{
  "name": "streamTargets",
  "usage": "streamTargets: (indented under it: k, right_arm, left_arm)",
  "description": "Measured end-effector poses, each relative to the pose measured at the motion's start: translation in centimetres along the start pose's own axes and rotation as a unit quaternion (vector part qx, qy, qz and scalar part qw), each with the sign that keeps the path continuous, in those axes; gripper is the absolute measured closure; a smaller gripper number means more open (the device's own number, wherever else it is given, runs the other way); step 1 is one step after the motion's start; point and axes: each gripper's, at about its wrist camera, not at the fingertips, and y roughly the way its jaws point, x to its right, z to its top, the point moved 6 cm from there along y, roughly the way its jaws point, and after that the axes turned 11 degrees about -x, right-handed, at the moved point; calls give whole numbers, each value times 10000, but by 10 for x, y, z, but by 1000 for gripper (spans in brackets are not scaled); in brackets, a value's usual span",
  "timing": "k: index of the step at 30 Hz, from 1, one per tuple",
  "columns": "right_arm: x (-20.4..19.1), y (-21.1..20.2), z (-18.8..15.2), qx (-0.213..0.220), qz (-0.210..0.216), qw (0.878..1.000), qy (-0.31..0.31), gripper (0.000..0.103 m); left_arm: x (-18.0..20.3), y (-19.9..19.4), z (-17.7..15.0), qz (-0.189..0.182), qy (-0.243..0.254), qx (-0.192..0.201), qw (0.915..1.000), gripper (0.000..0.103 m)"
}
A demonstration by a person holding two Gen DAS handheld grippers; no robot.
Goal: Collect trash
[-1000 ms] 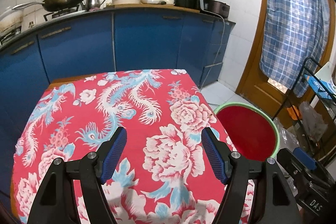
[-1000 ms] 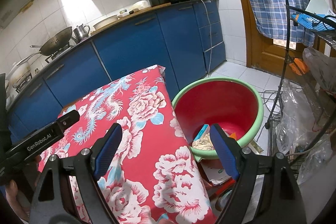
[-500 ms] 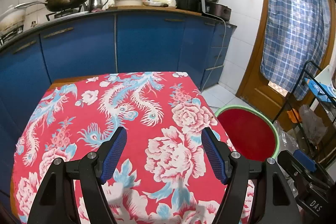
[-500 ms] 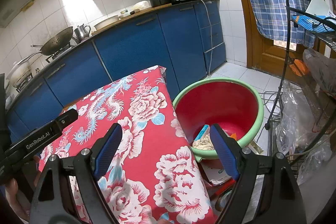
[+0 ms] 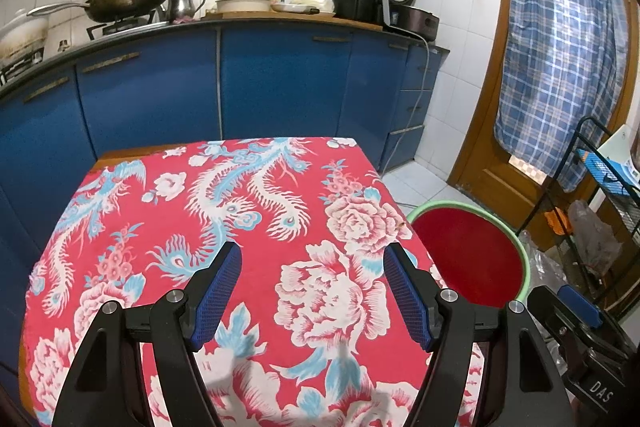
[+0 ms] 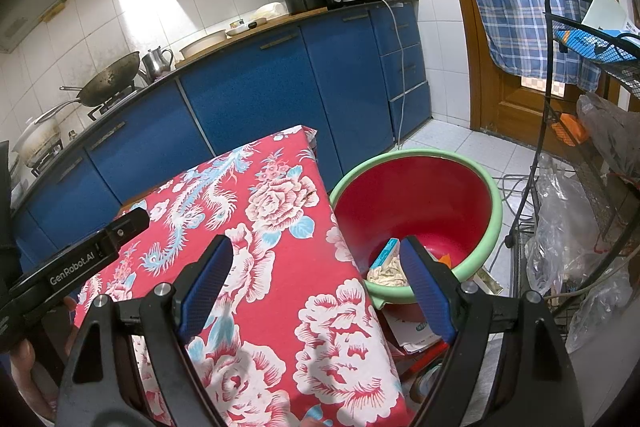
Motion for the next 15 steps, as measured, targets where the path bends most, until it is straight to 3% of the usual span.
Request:
streamTargets:
  k: [15]
  right_arm:
    - [-1,-1,0,-1,7,10000,-1,18]
  left_arm:
    - [0,0,-1,-1,-4,-2,10000,28]
